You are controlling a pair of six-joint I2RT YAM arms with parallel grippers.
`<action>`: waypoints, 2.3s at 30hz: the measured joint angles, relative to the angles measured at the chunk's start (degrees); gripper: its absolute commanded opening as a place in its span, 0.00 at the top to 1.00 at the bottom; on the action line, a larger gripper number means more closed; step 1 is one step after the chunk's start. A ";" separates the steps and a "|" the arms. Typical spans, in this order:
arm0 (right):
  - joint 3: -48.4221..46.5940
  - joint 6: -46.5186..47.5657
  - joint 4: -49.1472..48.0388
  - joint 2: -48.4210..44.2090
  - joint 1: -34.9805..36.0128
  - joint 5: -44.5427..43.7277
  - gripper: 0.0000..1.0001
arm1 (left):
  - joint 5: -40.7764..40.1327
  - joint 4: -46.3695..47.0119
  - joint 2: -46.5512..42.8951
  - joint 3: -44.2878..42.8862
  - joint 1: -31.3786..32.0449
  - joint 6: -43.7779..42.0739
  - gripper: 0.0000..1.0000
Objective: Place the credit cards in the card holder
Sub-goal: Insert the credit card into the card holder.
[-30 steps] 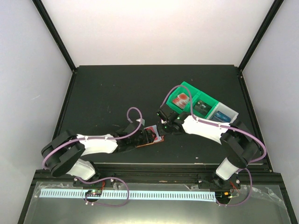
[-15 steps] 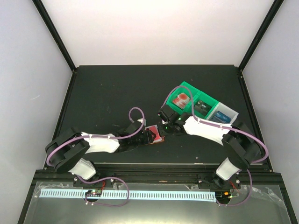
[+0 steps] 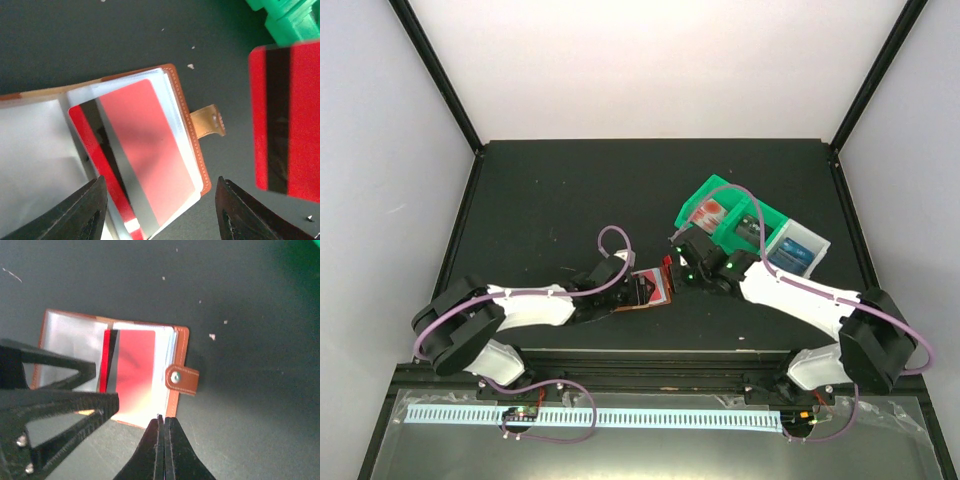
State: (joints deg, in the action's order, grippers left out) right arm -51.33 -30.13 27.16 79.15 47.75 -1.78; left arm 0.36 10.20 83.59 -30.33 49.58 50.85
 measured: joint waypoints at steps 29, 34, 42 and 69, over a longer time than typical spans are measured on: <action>4.39 -1.31 -1.09 -3.34 0.00 1.03 0.99 | -5.38 -8.46 3.06 -5.11 -0.07 0.24 0.49; 4.39 -1.31 -1.07 -3.34 0.00 0.98 0.99 | -4.98 -8.11 4.35 -5.79 -0.07 -0.15 0.52; 4.39 -1.29 -1.03 -3.34 0.00 0.87 0.99 | -4.15 -7.89 6.58 -7.74 -0.07 -1.29 0.57; 6.47 -4.57 -1.92 -3.34 0.00 0.83 0.99 | -3.87 -6.51 8.79 -8.15 -0.07 -5.75 0.88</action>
State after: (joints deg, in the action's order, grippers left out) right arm -44.86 -34.70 25.23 75.81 47.75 -0.95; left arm -3.51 3.68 92.38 -38.48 49.52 45.10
